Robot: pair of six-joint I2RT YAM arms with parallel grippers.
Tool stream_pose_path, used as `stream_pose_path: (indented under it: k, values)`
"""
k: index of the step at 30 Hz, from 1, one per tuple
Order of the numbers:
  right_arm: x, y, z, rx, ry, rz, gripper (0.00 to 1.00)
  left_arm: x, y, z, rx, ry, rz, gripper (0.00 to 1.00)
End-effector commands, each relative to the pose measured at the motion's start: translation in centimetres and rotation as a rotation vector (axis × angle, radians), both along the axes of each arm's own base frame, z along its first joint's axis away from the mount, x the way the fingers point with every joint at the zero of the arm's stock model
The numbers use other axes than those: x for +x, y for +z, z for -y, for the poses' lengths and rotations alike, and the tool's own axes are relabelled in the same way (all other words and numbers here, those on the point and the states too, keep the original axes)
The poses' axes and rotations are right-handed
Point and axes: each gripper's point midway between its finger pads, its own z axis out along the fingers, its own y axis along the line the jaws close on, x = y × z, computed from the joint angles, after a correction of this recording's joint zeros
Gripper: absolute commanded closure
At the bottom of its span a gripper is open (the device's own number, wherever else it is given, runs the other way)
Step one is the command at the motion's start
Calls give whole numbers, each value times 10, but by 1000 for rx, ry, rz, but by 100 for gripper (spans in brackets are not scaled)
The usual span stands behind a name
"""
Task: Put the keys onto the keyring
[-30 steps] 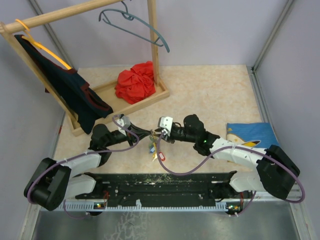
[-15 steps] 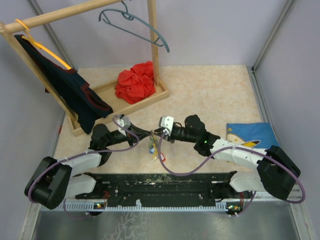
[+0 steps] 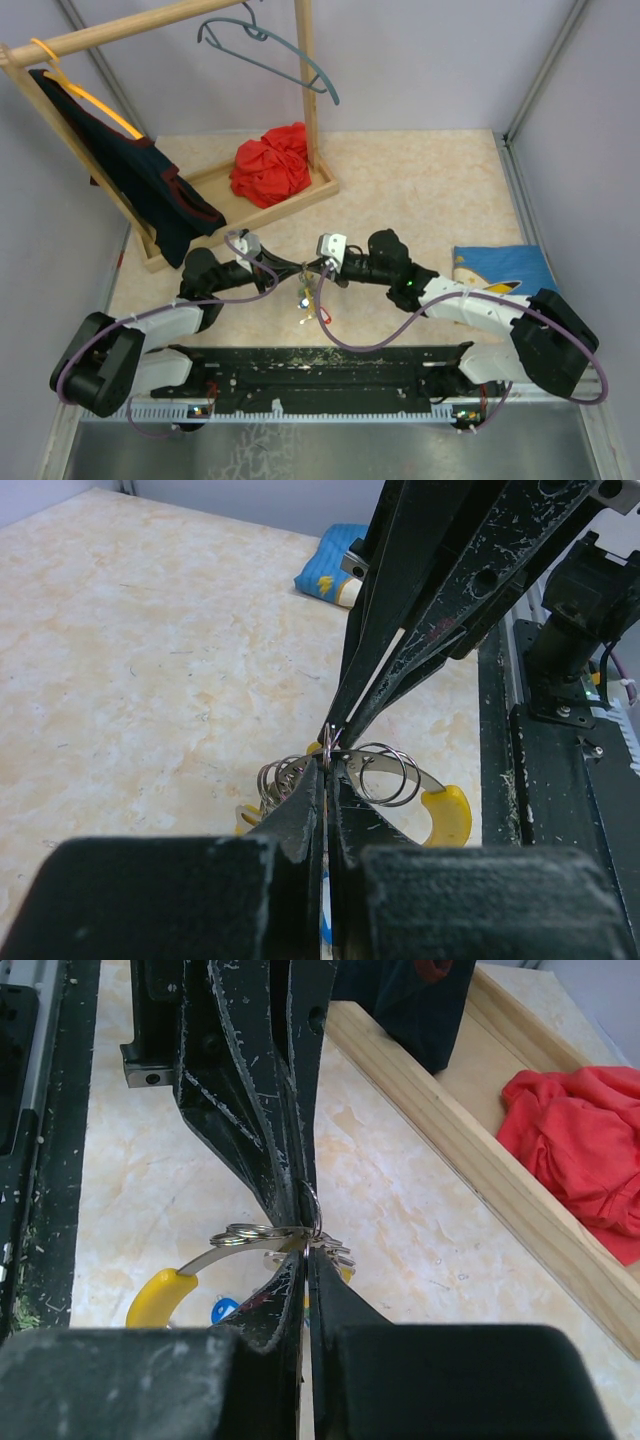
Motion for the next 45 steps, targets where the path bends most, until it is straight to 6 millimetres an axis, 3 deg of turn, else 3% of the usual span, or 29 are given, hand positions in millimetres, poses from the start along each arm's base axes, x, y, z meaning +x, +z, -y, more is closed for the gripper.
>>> stream_pose_path:
  k: [1, 8, 14, 24, 28, 34, 45]
  values:
    - [1, 15, -8, 26, 28, 21, 100, -1, 20, 0, -48, -12, 69, 100]
    - [6, 10, -7, -32, -16, 65, 100, 3, 18, -1, -59, 18, 63, 100]
    - [13, 19, 1, -100, -44, 118, 100, 10, 9, -2, -13, 43, 52, 73]
    - [15, 25, 1, -175, -12, 143, 100, 16, 1, -6, 46, 75, 52, 48]
    - [11, 23, -2, -202, 15, 139, 100, 17, -2, -4, 70, 54, 58, 43]
    - [8, 23, -4, -207, 29, 145, 100, 17, -7, 5, 103, -38, 59, 42]
    - [5, 27, -8, -206, 53, 151, 100, 5, -23, 15, 130, -215, 43, 56]
